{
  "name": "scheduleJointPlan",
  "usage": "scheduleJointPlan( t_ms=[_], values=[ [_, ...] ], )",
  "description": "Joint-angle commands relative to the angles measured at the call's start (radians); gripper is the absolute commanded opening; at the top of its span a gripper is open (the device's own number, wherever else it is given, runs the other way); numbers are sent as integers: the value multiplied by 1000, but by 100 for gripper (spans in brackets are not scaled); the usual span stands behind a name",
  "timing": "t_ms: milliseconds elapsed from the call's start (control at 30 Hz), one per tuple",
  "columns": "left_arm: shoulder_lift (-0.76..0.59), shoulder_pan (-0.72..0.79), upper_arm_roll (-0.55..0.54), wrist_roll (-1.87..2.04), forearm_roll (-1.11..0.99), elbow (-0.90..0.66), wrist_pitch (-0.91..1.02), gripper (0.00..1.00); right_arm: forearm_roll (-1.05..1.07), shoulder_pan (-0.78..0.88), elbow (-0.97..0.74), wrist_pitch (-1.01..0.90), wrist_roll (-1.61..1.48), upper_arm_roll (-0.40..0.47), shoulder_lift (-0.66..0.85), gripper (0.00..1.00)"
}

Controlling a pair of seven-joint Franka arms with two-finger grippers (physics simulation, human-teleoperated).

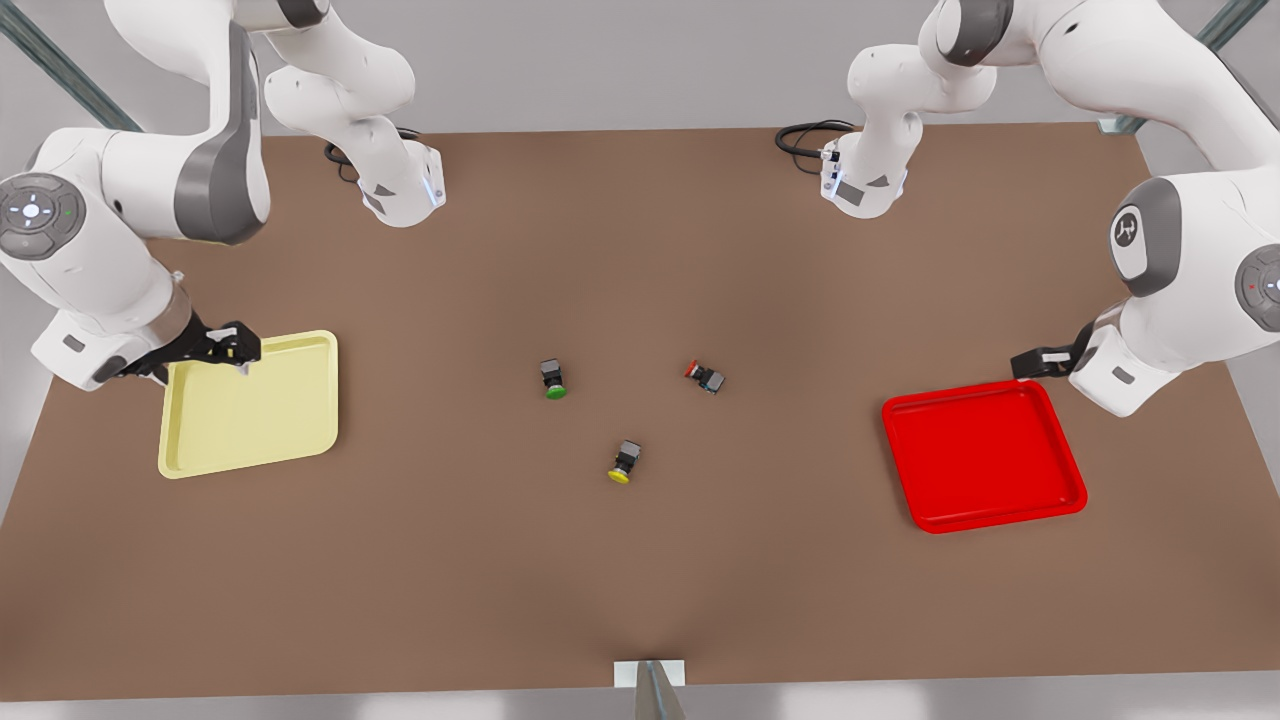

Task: Place the switches on the corresponding trays according to their colors

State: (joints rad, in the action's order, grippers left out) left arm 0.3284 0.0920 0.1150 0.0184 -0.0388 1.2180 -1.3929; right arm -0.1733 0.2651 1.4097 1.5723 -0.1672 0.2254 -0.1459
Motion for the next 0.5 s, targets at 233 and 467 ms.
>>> scheduleJointPlan(
  t_ms=[233, 467],
  values=[
    [3, 3, -44, 8, 14, 8, 2, 100, 196, 345, -89, 143, 716, -20, -316, 100],
    [127, 8, -219, 12, 63, 20, -86, 100, 351, 523, -222, 479, 1252, -43, -645, 100]
  ],
)
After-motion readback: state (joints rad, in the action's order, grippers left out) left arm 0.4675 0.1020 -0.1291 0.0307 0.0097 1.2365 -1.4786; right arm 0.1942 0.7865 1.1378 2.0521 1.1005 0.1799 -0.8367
